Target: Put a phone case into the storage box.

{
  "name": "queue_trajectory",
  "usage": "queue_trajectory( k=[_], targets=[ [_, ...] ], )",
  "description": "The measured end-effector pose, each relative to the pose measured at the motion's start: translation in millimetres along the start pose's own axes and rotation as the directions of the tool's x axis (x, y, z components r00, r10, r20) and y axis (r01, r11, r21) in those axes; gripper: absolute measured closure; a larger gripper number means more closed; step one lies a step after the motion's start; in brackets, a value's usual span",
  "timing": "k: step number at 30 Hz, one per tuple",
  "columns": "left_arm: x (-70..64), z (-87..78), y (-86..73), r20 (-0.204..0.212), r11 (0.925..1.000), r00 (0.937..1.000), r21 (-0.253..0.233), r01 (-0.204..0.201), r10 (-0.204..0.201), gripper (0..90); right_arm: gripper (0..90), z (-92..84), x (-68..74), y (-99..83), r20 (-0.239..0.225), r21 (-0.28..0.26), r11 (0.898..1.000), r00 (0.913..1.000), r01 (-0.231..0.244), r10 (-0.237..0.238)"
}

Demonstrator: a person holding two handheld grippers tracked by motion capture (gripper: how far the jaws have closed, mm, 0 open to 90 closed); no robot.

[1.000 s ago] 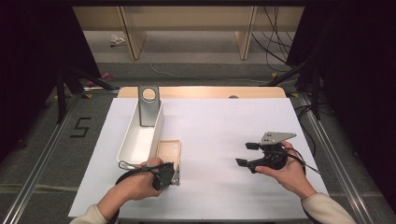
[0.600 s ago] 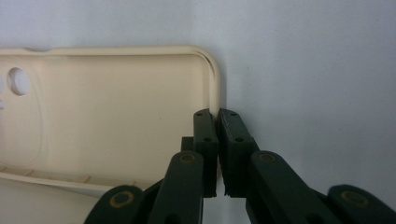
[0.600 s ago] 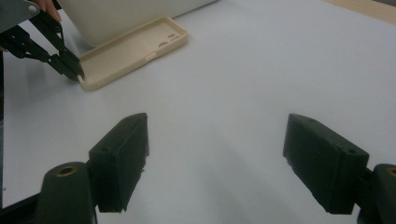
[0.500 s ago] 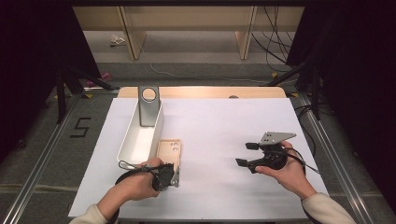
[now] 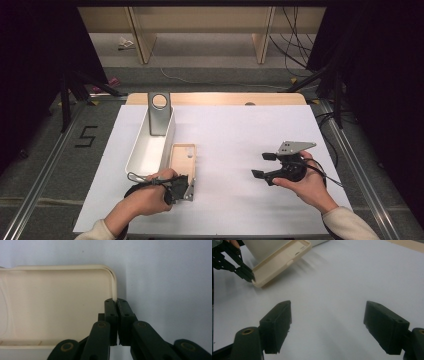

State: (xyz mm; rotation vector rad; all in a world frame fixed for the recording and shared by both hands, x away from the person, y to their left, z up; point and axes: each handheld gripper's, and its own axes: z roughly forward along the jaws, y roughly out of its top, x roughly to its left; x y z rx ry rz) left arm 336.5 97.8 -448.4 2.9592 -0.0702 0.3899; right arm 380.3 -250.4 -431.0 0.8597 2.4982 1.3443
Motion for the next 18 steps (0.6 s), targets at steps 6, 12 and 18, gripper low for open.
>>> queue_trajectory(
  k=[6, 12, 18],
  targets=[
    [2.0, -2.7, 5.8, -0.007, 0.9999, 1.0000, -0.011, -0.007, 0.007, 87.1, 23.2, 3.3, 1.7, 2.7, -0.003, -0.002, 1.000, 1.0000, -0.005, 0.005],
    [6.4, -3.7, 13.4, -0.021, 0.9995, 0.9995, -0.020, -0.024, 0.023, 87.1, 23.1, 8.5, 3.8, 7.0, -0.015, -0.011, 1.000, 0.9997, -0.019, 0.019],
    [9.7, -5.3, 24.2, -0.030, 0.9985, 0.9984, -0.027, -0.048, 0.047, 87.1, 23.3, 18.1, 4.4, 13.9, -0.015, -0.019, 0.999, 0.9994, -0.032, 0.032]
  ],
)
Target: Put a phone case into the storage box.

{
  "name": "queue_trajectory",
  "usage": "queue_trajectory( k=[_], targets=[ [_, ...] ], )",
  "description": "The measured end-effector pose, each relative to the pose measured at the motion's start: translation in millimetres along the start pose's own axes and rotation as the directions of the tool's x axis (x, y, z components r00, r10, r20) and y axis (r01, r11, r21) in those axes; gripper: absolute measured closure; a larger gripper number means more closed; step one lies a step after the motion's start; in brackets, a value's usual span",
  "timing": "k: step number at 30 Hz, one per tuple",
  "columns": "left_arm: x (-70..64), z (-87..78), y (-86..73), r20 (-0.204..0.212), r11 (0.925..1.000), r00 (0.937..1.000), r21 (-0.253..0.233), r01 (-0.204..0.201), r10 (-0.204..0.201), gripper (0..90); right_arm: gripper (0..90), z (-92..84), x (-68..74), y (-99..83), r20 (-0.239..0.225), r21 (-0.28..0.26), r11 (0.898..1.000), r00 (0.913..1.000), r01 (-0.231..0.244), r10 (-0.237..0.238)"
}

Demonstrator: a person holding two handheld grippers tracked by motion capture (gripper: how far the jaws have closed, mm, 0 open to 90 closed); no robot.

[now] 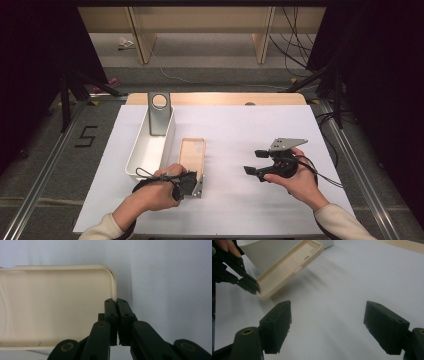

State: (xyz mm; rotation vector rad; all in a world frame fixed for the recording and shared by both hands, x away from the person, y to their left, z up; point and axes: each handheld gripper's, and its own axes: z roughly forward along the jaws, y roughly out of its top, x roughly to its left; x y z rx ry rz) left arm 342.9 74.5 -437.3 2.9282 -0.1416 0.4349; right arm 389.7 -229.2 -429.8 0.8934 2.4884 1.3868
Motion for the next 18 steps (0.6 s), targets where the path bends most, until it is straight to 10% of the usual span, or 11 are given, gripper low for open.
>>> queue_trajectory(
  k=[18],
  targets=[
    [4.7, -0.3, 32.9, -0.011, 0.9977, 0.9981, -0.030, -0.061, 0.060, 87.1, 23.9, 53.1, -1.5, 30.6, -0.047, 0.008, 0.998, 0.9965, -0.069, 0.070]
  ],
)
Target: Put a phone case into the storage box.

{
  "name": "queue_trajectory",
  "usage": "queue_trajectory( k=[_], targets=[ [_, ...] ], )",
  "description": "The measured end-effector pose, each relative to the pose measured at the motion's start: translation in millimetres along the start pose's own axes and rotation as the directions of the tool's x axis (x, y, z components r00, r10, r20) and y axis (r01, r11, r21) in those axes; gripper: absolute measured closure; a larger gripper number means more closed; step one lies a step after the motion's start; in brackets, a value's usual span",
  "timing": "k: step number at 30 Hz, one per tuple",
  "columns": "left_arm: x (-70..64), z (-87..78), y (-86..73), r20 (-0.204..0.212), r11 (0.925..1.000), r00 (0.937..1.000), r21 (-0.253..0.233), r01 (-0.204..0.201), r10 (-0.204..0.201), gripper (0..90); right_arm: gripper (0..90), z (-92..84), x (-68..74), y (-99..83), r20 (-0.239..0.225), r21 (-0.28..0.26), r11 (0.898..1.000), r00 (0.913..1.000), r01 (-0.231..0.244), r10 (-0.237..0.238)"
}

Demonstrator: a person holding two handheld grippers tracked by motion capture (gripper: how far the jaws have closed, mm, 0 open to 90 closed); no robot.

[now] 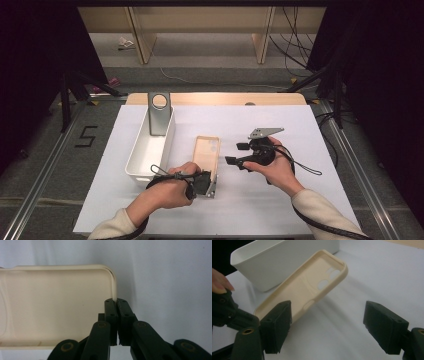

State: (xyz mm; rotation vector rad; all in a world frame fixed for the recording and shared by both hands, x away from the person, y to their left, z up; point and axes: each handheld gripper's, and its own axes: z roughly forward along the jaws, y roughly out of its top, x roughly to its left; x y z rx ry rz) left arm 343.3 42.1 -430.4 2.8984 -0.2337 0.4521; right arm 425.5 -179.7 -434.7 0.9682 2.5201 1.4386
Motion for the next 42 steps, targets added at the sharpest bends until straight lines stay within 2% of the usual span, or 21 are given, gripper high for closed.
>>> queue_trajectory(
  k=[13, 18, 19, 20, 25, 29, 30, 37, 42],
  targets=[
    [0.3, 0.0, 14.7, -0.006, 0.9993, 0.9995, -0.019, -0.032, 0.032, 87.1, 26.5, 26.6, -3.6, 8.1, -0.023, 0.034, 0.998, 0.9986, -0.047, 0.048],
    [-1.4, -1.1, 17.8, -0.006, 0.9989, 0.9992, -0.026, -0.039, 0.039, 87.1, 32.2, 29.4, -4.1, 8.2, -0.025, 0.041, 0.997, 0.9980, -0.058, 0.059],
    [-2.2, -0.9, 18.0, 0.001, 0.9991, 0.9994, -0.027, -0.033, 0.033, 87.1, 34.0, 29.3, -4.3, 8.2, -0.025, 0.042, 0.997, 0.9978, -0.061, 0.062],
    [-1.8, -0.9, 18.6, -0.005, 0.9984, 0.9989, -0.030, -0.047, 0.047, 87.1, 36.0, 28.9, -4.6, 8.2, -0.026, 0.042, 0.997, 0.9975, -0.065, 0.066],
    [-2.2, -0.6, 18.9, -0.002, 0.9978, 0.9985, -0.037, -0.055, 0.055, 87.1, 46.7, 26.2, -7.1, 8.8, -0.038, 0.039, 0.994, 0.9941, -0.101, 0.102],
    [-1.9, -0.5, 19.0, -0.007, 0.9973, 0.9982, -0.041, -0.060, 0.060, 87.1, 59.8, 23.0, -10.2, 9.2, -0.056, 0.032, 0.991, 0.9893, -0.133, 0.135],
    [-1.2, -0.8, 19.2, -0.011, 0.9970, 0.9975, -0.034, -0.070, 0.069, 87.1, 61.6, 22.1, -11.0, 9.5, -0.063, 0.029, 0.989, 0.9876, -0.142, 0.144],
    [-0.1, 1.3, 18.8, -0.034, 0.9970, 0.9978, -0.051, -0.058, 0.056, 87.0, 70.4, 16.0, -11.9, 12.3, -0.091, -0.001, 0.980, 0.9757, -0.200, 0.199],
    [1.8, 3.9, 18.4, -0.061, 0.9967, 0.9969, -0.061, -0.054, 0.050, 86.9, 78.0, 9.6, -11.1, 15.2, -0.108, -0.023, 0.969, 0.9641, -0.246, 0.243]
  ],
)
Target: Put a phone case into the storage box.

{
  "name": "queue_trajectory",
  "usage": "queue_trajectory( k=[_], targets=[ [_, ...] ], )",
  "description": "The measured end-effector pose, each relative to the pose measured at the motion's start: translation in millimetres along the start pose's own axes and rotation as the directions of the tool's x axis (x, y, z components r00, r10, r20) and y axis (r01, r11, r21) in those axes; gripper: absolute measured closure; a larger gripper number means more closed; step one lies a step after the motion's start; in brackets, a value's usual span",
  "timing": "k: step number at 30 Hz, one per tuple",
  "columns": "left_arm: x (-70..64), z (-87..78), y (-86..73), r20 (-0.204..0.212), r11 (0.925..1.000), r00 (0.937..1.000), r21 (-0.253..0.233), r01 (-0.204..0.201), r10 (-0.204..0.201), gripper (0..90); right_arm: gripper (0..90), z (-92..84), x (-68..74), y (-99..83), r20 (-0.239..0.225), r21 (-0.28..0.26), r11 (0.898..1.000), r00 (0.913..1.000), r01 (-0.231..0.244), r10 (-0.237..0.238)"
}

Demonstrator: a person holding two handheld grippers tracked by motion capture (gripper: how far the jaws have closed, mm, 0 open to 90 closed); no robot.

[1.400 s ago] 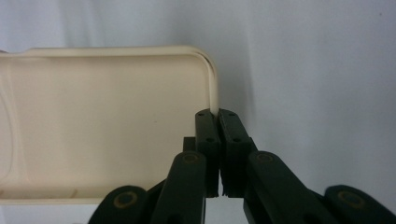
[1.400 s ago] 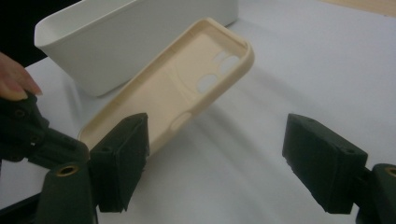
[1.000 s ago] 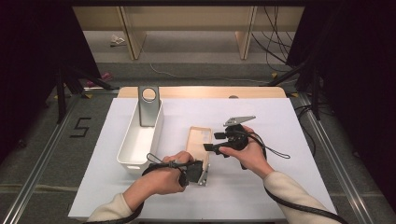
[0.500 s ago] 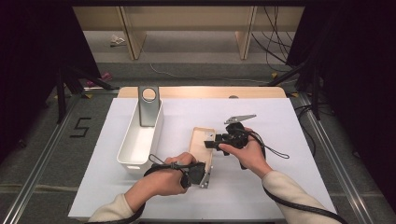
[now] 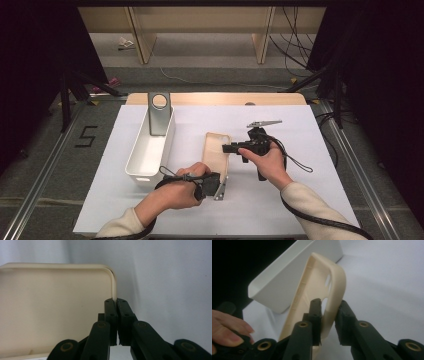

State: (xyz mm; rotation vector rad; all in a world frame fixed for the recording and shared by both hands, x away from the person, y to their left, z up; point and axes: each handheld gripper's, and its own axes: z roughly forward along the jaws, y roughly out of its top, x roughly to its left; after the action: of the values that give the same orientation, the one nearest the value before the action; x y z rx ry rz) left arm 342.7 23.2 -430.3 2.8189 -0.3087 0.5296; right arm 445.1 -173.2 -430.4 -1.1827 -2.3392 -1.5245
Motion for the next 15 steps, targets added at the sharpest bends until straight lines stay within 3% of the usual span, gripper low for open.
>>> queue_trajectory(
  k=[4, 7, 9, 11, 12, 15],
  targets=[
    [3.1, -0.2, -3.1, -0.029, 0.9996, 0.9992, -0.011, 0.027, -0.028, 86.0, 82.0, -6.4, 4.9, 3.4, -0.053, -0.048, 0.997, 0.9974, -0.053, 0.050],
    [7.2, -4.6, -7.6, -0.056, 0.9956, 0.9954, -0.058, 0.074, -0.077, 82.7, 82.2, -13.0, 13.5, 9.9, -0.053, -0.074, 0.997, 0.9984, -0.022, 0.018],
    [9.3, -8.4, -10.5, -0.064, 0.9848, 0.9889, -0.119, 0.126, -0.134, 77.3, 82.2, -17.0, 16.0, 13.3, -0.042, -0.083, 0.997, 0.9991, 0.001, -0.005],
    [12.4, -13.6, -13.4, -0.074, 0.9704, 0.9794, -0.169, 0.173, -0.188, 68.0, 82.1, -20.5, 15.8, 14.7, -0.036, -0.100, 0.995, 0.9993, 0.008, -0.011],
    [14.3, -16.4, -14.8, -0.067, 0.9581, 0.9723, -0.198, 0.207, -0.224, 61.8, 82.1, -21.6, 15.2, 15.2, -0.027, -0.101, 0.995, 0.9994, 0.018, -0.021],
    [20.0, -25.2, -20.6, -0.048, 0.9026, 0.9390, -0.297, 0.312, -0.341, 44.8, 81.9, -24.4, 13.1, 15.5, -0.014, -0.112, 0.993, 0.9995, 0.026, -0.027]
  ],
)
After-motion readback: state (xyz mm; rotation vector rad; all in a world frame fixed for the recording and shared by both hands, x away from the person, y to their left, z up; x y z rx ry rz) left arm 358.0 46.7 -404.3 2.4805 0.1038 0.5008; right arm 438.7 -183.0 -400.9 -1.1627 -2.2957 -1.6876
